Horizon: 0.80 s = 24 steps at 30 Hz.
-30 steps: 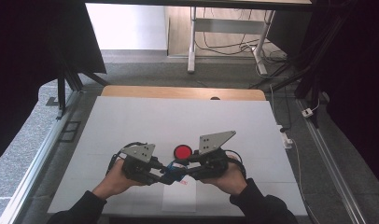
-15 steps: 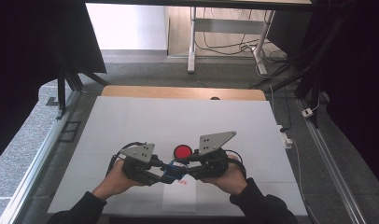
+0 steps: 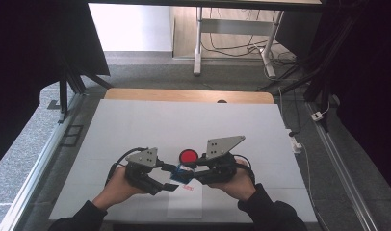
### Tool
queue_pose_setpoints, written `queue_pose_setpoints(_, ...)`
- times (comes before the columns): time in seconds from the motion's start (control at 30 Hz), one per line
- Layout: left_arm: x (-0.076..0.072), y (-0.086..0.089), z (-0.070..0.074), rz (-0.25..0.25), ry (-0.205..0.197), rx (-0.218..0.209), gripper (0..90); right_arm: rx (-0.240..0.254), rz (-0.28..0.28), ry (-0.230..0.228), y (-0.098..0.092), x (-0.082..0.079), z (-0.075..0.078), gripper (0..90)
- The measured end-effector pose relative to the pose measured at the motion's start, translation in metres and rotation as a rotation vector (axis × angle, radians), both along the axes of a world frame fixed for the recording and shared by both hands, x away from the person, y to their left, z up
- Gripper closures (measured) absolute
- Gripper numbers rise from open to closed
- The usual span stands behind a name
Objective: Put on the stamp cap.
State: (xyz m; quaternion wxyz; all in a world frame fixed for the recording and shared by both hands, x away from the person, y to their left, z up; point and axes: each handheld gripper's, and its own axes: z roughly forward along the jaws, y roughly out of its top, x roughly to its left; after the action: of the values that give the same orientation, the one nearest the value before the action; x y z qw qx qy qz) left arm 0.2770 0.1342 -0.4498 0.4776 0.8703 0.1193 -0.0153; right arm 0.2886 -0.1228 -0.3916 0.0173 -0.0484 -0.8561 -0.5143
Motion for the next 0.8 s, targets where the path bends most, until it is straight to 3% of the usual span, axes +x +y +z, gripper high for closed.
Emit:
queue_pose_setpoints(0.43, -0.008, 0.010, -0.001, 0.140, 0.004, 0.038, 13.2, -0.014, -0.025, -0.021, -0.003, -0.001, 0.000, 71.4)
queue_pose_setpoints(0.7, -0.015, 0.020, -0.002, 0.180, 0.033, 0.033, 9.0, -0.021, -0.050, -0.028, -0.007, 0.000, 0.001, 71.4)
queue_pose_setpoints(0.8, -0.020, 0.023, -0.002, 0.199, 0.027, 0.043, 6.7, -0.022, -0.057, -0.027, -0.008, 0.000, 0.001, 71.5)
